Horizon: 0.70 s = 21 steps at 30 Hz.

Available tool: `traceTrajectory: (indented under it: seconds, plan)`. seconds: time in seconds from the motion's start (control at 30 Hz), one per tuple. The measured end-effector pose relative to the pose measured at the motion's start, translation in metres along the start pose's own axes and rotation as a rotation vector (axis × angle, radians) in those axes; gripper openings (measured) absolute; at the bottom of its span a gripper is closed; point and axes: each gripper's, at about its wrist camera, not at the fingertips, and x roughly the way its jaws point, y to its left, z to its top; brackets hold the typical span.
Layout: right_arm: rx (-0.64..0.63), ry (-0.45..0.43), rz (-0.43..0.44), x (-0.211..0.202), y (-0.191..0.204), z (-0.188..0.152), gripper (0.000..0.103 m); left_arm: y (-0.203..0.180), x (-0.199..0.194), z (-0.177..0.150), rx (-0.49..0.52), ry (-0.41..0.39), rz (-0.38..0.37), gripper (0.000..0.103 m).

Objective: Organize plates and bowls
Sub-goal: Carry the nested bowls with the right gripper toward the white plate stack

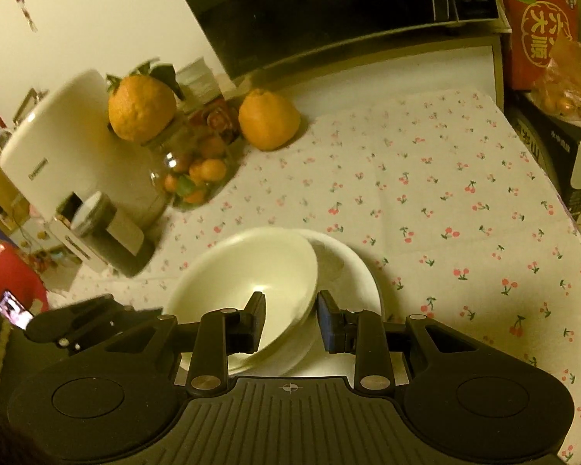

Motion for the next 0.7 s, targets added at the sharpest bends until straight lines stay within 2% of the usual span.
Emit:
traceTrajectory:
  seconds: [0.17, 0.7]
  plan:
    - [-0.025, 0.029, -0.032, 0.0059, 0.0025, -0.0031, 0.028, -0.0061, 0.0031, -0.0030, 0.044, 0.013, 0.015, 0.077]
    - [-0.007, 0.022, -0.031, 0.0070, 0.0013, -0.0005, 0.031, -0.0048, 0.0045, -0.0005, 0.042, 0.022, 0.022, 0.080]
